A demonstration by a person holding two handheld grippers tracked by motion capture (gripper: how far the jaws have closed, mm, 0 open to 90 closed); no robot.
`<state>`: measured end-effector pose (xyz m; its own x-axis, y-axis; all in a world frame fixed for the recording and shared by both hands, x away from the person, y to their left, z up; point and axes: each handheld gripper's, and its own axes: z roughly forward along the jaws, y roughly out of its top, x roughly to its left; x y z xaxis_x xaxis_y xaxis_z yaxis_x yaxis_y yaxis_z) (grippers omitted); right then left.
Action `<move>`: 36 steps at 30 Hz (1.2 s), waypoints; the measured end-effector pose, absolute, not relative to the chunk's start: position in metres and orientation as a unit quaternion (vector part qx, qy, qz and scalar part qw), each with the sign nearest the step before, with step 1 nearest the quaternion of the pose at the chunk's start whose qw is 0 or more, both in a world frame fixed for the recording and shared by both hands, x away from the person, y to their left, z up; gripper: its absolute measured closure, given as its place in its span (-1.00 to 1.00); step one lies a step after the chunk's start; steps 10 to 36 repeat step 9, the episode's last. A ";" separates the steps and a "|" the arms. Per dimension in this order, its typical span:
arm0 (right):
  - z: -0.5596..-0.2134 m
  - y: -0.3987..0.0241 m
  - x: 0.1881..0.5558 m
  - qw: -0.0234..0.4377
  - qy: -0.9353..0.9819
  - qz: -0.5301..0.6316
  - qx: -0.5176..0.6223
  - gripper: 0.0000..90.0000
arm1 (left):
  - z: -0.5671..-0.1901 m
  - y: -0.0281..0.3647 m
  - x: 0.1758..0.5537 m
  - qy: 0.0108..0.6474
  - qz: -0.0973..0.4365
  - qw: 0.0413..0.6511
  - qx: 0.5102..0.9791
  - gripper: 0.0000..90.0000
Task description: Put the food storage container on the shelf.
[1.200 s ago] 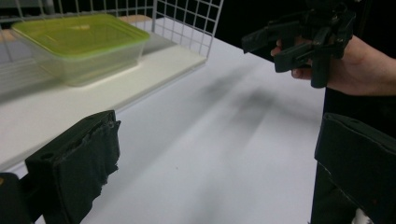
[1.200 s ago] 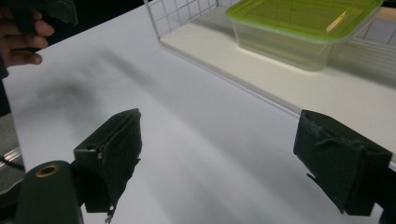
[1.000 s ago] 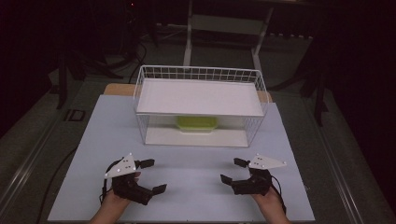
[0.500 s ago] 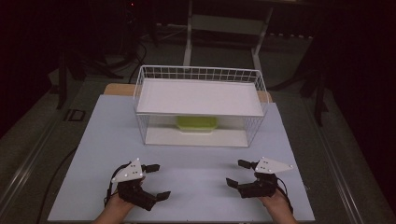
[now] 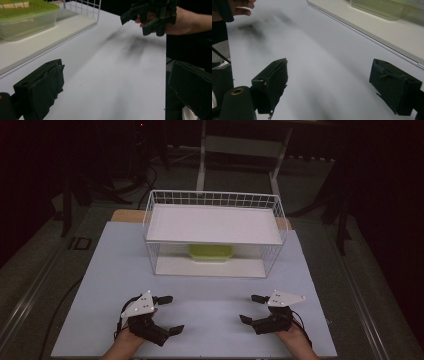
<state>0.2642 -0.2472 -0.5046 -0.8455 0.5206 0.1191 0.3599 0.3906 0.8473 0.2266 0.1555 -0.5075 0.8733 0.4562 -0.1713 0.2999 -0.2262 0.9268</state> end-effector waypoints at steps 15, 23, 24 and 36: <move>-0.505 -0.248 0.265 0.082 0.826 0.487 0.271 -0.66 | -0.505 0.159 0.226 0.249 0.069 0.584 0.769 -0.98; -0.505 -0.248 0.265 0.082 0.826 0.487 0.271 -0.66 | -0.505 0.159 0.226 0.249 0.069 0.584 0.769 -0.98; -0.505 -0.248 0.265 0.082 0.826 0.487 0.271 -0.66 | -0.505 0.159 0.226 0.249 0.069 0.584 0.769 -0.98; -0.505 -0.248 0.265 0.082 0.826 0.487 0.271 -0.66 | -0.505 0.159 0.226 0.249 0.069 0.584 0.769 -0.98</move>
